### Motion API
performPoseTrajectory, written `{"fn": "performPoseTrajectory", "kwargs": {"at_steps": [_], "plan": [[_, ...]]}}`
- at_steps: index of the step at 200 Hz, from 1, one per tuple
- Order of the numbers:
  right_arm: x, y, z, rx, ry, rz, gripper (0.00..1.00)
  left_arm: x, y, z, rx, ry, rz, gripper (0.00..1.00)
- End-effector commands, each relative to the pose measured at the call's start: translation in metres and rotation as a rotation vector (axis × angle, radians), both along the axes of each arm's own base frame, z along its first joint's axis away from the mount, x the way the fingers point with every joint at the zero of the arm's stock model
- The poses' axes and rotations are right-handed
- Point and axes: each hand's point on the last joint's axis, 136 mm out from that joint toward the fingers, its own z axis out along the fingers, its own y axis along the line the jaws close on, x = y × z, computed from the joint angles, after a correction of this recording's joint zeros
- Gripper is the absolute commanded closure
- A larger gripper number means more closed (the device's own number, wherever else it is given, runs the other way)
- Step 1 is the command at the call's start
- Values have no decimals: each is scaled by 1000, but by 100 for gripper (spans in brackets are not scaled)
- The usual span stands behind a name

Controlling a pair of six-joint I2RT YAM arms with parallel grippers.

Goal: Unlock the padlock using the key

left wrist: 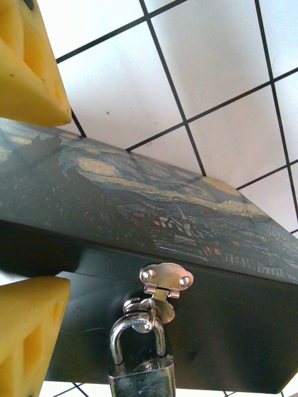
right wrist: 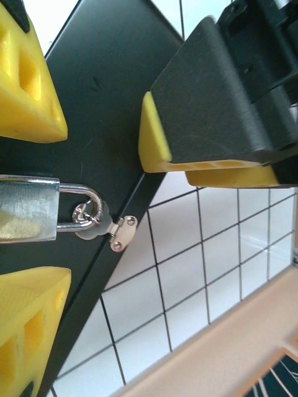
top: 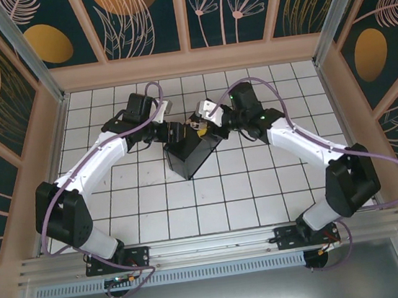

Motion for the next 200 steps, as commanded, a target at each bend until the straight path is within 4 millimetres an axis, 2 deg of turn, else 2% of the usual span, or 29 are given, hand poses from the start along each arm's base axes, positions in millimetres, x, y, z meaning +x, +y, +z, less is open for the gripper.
{"fn": "performPoseTrajectory", "kwargs": {"at_steps": [1,9,16,54,114,131,165,175,200], "plan": [[-5,-2,-12,-27,97,-7,43,-5,5,-11,36,28,-8,35],[-4,-4,-16,-34,105,-18,43,-5,5,-11,34,28,-9,35],[4,-14,-18,-34,118,-51,43,-5,4,-11,33,27,-10,35],[5,-14,-24,-23,165,-57,44,-5,4,-11,30,27,-10,35],[-2,-9,-22,-1,260,-28,61,-7,2,-9,11,25,-17,36],[2,-9,-18,30,347,-65,69,-9,-1,-6,-3,18,-23,36],[-3,-3,3,187,620,-137,74,-14,1,-1,-11,-9,-14,36],[0,-4,2,231,710,-194,78,-14,2,-1,-11,-13,-9,36],[-4,1,6,376,975,-292,80,-16,2,4,-18,-30,-10,36]]}}
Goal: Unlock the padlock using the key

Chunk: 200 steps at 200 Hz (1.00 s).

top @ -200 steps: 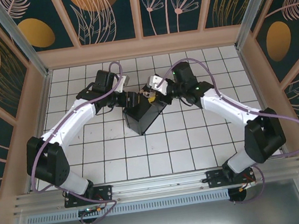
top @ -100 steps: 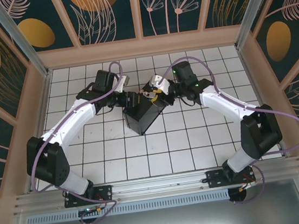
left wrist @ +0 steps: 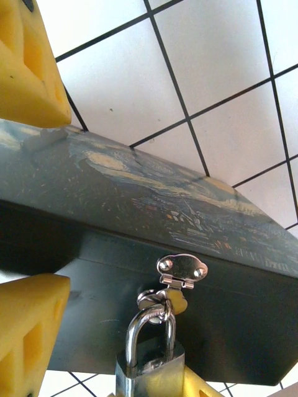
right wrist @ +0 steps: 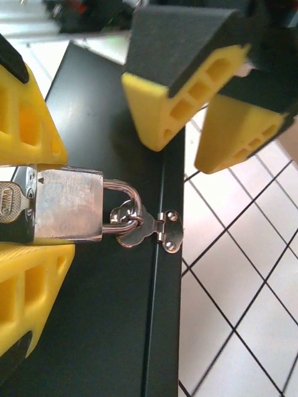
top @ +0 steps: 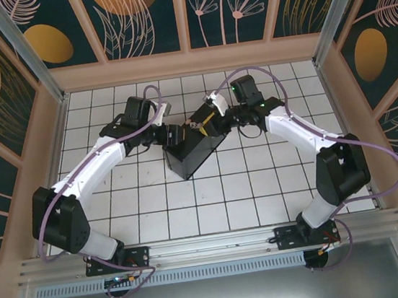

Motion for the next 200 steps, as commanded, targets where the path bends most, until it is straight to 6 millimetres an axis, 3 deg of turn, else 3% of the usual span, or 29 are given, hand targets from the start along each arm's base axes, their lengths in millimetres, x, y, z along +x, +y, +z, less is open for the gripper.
{"fn": "performPoseTrajectory", "kwargs": {"at_steps": [1,23,55,81,92,113,148,158,187,200], "plan": [[-5,9,15,187,344,-131,80,-6,1,2,1,-10,0,36],[-10,10,17,303,589,-207,87,-7,1,9,0,-26,3,36],[-20,10,37,449,793,-326,84,-9,3,14,-2,-38,7,36],[-20,1,38,576,941,-495,95,-11,1,15,-17,-40,-2,36],[-24,6,43,626,967,-509,97,-10,0,18,-25,-44,-4,36],[-23,16,48,483,841,-537,86,-6,-1,31,-31,-73,-4,36],[1,-6,67,220,472,-581,71,-3,0,29,-17,-69,10,36],[1,-1,70,149,385,-579,68,-1,3,30,-12,-75,33,36],[-22,36,45,-24,321,-578,56,4,7,30,-4,-74,76,35],[-25,38,31,-138,256,-628,54,1,4,27,-15,-61,68,35]]}}
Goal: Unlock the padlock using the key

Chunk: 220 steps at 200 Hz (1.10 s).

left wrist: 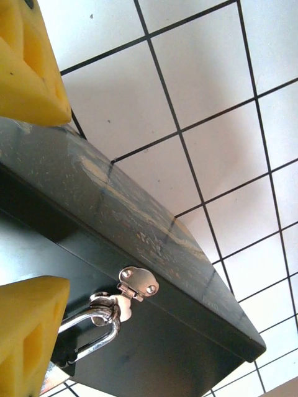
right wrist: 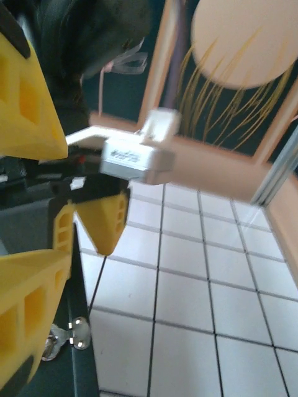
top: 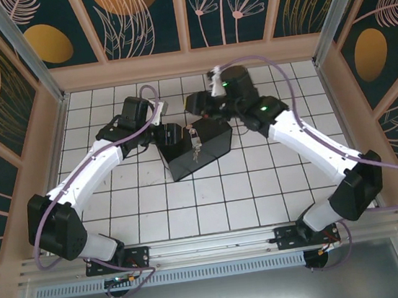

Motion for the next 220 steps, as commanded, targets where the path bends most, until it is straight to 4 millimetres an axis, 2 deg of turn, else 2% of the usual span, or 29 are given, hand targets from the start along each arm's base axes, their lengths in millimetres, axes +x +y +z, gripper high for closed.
{"fn": "performPoseTrajectory", "kwargs": {"at_steps": [1,21,48,70,97,127,148,184,220], "plan": [[-14,-1,-74,-392,15,-34,54,1,-3,13,-22,-19,17,35],[-21,2,-93,-520,13,-44,54,-3,-3,9,-10,-17,14,34],[-24,-3,-111,-578,28,-51,54,-4,3,-2,18,0,33,34],[-24,-11,-103,-579,6,-79,53,-4,5,-7,28,10,42,34],[-25,-22,-87,-540,-13,-104,52,-3,4,3,7,-7,53,34],[-30,-30,-109,-583,30,-76,52,-2,8,6,-46,11,67,34],[-31,-26,-111,-550,35,-56,51,-2,11,0,-27,20,67,35],[-31,-27,-124,-637,52,-43,51,-1,11,2,-12,8,56,35],[-38,-30,-133,-686,61,-9,62,-4,4,-9,-5,34,37,35]]}}
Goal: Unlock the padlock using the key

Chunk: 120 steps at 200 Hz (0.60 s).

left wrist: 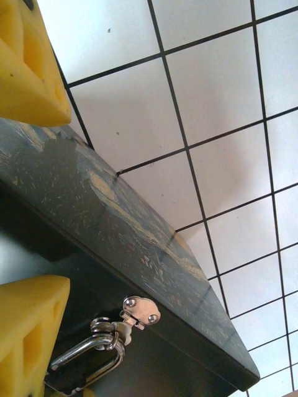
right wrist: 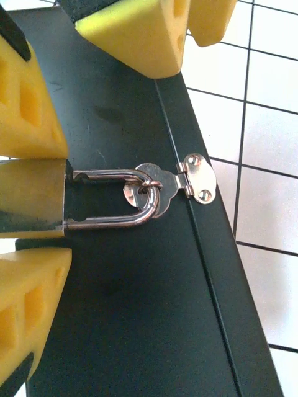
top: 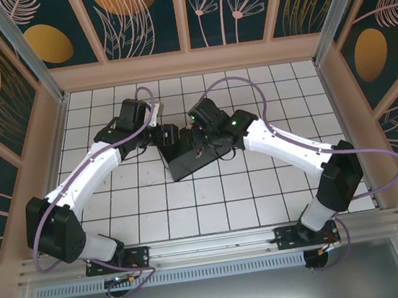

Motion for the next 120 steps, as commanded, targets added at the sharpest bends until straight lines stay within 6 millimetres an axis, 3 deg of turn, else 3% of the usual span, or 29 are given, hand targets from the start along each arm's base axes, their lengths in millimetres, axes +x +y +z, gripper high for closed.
{"fn": "performPoseTrajectory", "kwargs": {"at_steps": [1,26,67,87,120], "plan": [[-11,-10,-17,-105,46,24,63,-3,-6,-5,-5,13,-25,35],[-19,-14,-23,-137,50,77,72,0,-4,-9,22,15,-9,36],[-28,-25,-19,-165,41,144,75,2,-2,-11,32,17,6,36],[-24,-33,-16,-165,36,135,65,3,-4,-10,27,21,1,36],[-14,-21,1,-112,-15,157,57,5,-7,-4,22,11,-5,36]]}}
